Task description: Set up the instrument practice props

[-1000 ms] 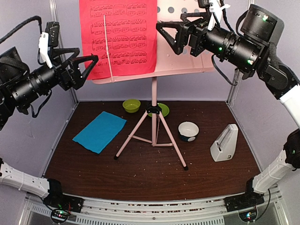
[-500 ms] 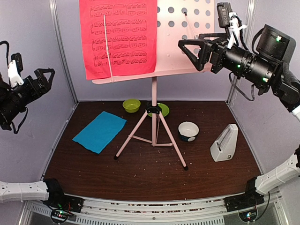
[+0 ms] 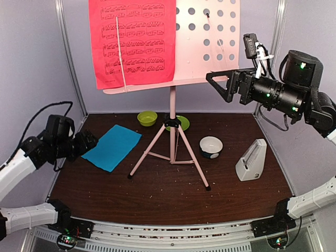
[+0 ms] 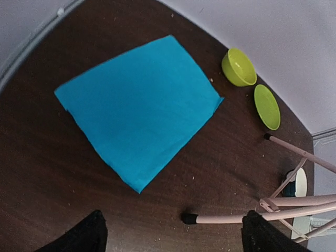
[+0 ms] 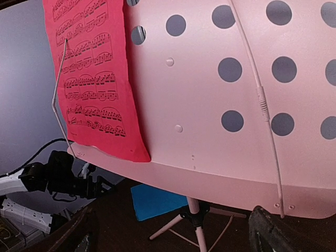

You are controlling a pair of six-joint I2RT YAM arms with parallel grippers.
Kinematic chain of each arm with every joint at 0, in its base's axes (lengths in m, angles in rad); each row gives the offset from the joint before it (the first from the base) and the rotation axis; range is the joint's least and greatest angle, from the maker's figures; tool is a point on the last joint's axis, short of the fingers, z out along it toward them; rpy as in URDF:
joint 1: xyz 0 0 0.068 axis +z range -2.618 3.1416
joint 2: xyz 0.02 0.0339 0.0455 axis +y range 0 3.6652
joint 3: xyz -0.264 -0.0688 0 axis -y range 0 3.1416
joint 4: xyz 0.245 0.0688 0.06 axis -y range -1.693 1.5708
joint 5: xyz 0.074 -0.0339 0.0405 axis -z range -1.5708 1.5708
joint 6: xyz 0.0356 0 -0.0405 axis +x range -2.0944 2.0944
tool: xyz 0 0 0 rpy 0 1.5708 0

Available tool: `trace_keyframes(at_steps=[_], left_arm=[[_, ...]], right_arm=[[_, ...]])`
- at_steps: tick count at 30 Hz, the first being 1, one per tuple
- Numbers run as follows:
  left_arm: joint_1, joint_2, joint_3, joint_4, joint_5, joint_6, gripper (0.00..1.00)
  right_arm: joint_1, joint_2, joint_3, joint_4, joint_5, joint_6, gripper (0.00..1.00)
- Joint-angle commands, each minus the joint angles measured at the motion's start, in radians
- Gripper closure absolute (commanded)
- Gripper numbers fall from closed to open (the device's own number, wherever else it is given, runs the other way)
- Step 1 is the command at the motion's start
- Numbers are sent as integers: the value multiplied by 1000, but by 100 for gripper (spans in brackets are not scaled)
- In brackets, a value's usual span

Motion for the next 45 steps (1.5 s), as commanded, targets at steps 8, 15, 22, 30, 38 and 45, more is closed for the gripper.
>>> trace_keyframes(at_steps=[8,15,22,30,38,45], left_arm=[[8,-221,-516,426,98,-480,11],[7,-80,-609,633,107,-565,13],[15,51,-555,544,88,-635,23],[71,198,-519,642,96,-628,39],[95,490,-357,704,168,-602,51],[94,600,-286,707,150,-648,60]], right_arm=[[-143,-4,30,13,-124,467,0],[-230,60,91,52,-137,743,0],[-338,125,99,76,-161,978,0],[-453,169,94,119,-228,1098,0],[-513,144,11,210,-282,1086,0],[-514,26,-192,273,-276,967,0]])
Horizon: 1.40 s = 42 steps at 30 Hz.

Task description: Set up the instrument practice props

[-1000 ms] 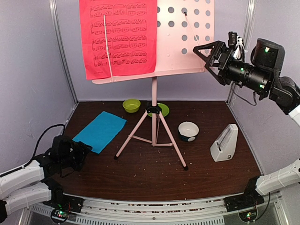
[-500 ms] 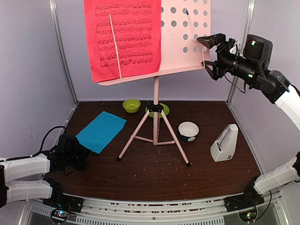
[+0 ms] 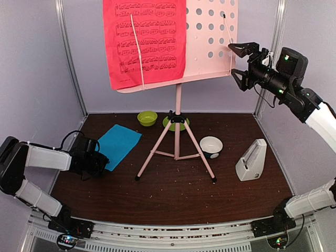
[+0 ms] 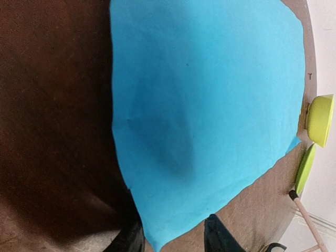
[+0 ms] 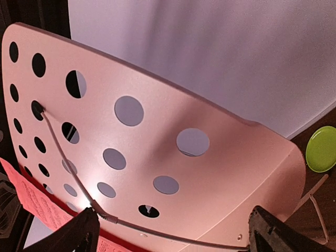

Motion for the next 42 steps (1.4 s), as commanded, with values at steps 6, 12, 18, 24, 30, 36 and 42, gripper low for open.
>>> trace_keyframes(at_steps=[6,12,18,24,30,36,42], left_arm=[[8,71,31,7,-37,-103,75],[8,102,45,-15,-42,-134,92],[8,25,50,-115,-64,-161,100],[8,-187,78,-380,-132,-115,100],[8,-393,134,-647,-167,-48,100],[3,-519,267,-897,-136,32,100],[-66,-520,527,-1162,-141,37,100]], right_arm=[[-13,-167,-298,19,37,-73,0],[-13,-190,-328,-44,58,-140,0],[-12,-232,-369,-70,42,-209,0],[-9,-321,-510,-33,28,-268,0],[38,-355,-549,-41,13,-389,0],[153,-354,-574,-34,11,-592,0],[295,-303,-515,-14,27,-775,3]])
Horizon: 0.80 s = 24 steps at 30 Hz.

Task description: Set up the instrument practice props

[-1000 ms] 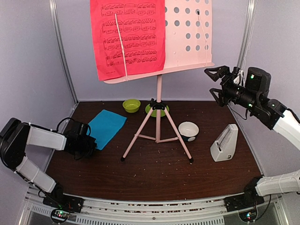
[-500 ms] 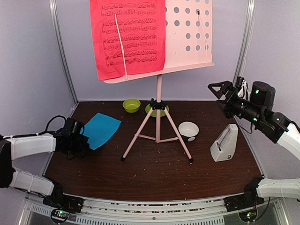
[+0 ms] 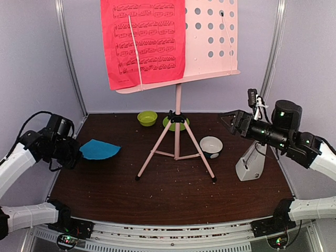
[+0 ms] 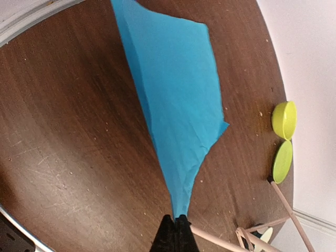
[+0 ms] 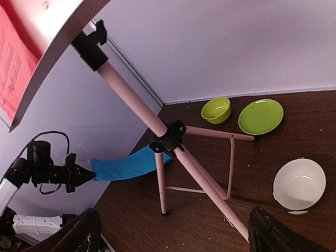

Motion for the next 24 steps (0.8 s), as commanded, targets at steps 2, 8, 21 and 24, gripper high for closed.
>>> trace_keyframes(at_steps=[2,8,21,24], left_arm=[[-72,-2,220,-264,1,8,100],[-184,42,423,-447,-14,-93,100],[-295,119,627,-461,27,-236,100],[-314,135,631,-428,49,-258,100]], right_arm=[[140,62,87,5,39,-254,4],[296,178,202,2,76,-387,8],[541,617,596,-4,70,-469,9],[576,709,660,6,68,-478,9]])
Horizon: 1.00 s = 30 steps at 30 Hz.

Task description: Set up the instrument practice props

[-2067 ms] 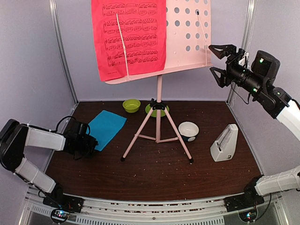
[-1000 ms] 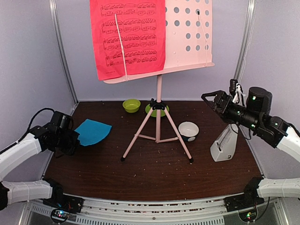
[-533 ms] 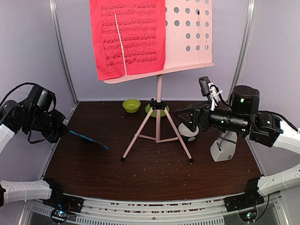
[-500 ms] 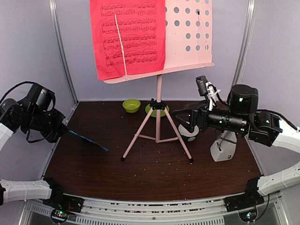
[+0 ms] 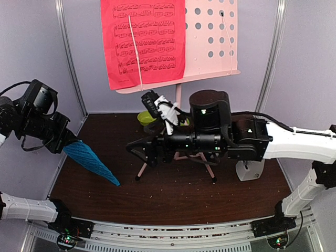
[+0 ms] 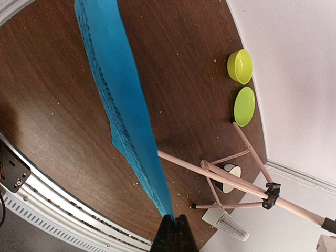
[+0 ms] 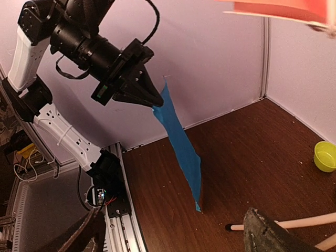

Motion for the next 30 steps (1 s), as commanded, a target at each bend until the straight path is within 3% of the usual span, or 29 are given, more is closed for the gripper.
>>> trace_keyframes(at_steps=[1,9,21,30], left_arm=[[-30,31,25,37,43,-55,100],[-78,38,39,70,53,-100,100],[-81,25,39,154,77,-64,100],[-82,30,25,226,123,-51,100]], right_arm=[[47,109,103,14,8,-33,9],[67,321,295,33,18,-60,10],[60,547,520,25,124,-142,24],[33,605,551,46,153,-167,33]])
